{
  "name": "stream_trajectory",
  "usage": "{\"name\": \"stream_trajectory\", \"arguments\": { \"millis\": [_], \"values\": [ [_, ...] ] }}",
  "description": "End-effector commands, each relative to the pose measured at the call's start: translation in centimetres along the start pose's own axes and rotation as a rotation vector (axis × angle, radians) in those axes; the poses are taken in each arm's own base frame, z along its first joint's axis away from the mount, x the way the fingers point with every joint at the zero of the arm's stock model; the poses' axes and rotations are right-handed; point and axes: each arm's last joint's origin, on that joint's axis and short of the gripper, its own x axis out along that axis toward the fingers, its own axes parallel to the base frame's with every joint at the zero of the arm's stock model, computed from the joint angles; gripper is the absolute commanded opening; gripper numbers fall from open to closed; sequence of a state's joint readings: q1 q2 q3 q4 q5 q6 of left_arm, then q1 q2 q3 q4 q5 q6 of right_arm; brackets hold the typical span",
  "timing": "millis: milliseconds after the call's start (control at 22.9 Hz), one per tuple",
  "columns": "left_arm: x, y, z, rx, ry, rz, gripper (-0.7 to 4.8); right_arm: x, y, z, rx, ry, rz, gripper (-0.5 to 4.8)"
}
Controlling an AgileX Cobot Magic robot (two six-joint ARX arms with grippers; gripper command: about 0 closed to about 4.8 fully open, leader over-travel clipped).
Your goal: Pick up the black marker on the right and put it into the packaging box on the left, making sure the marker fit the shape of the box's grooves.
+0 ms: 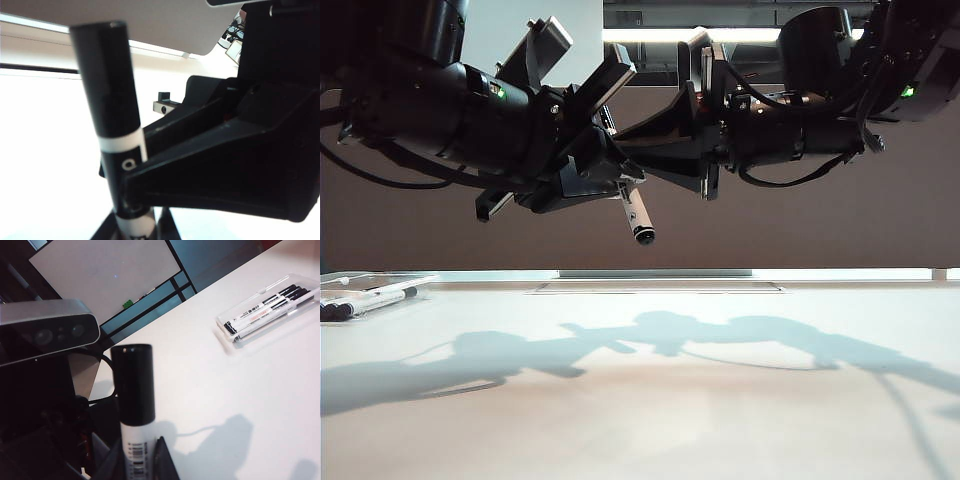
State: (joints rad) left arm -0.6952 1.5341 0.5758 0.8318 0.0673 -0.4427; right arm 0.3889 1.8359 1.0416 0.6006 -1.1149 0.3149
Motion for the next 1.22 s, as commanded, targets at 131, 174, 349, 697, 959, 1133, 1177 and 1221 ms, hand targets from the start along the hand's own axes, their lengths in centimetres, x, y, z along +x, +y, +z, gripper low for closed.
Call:
{"name": "stream_trajectory", "arguments": {
  "millis": [131,174,349,697,959,1133,1177,1221],
  "values": [
    [0.0,-0.3,0.3,0.019,-0.019,-0.03,-0.07,0.2,0.3,0.2,-0.001,0.003,0.022,-0.04],
    [0.0,-0.3,0.3,0.019,-0.019,-0.03,-0.07,0.2,0.3,0.2,0.002,0.003,0.021,-0.04],
    [0.0,-0.3,0.3,0.019,-0.019,-0.03,-0.07,0.2,0.3,0.2,0.018,0.004,0.021,-0.04],
    [0.0,-0.3,0.2,0.019,-0.012,-0.027,-0.07,0.2,0.3,0.2,0.022,0.005,0.017,1.95],
    [0.0,0.1,-0.1,0.024,0.031,0.002,-0.07,-0.3,0.0,0.3,0.024,-0.006,-0.009,2.85],
    [-0.1,1.3,0.0,0.015,0.055,0.053,-0.07,-1.5,-0.7,0.4,0.047,-0.019,-0.057,2.86],
    [-0.2,1.7,0.0,0.012,0.061,0.07,-0.07,-1.8,-0.9,0.4,0.053,-0.022,-0.068,2.85],
    [-0.2,2.0,0.1,0.009,0.066,0.082,-0.07,-2.2,-1.0,0.4,0.059,-0.026,-0.078,2.85]
  ]
}}
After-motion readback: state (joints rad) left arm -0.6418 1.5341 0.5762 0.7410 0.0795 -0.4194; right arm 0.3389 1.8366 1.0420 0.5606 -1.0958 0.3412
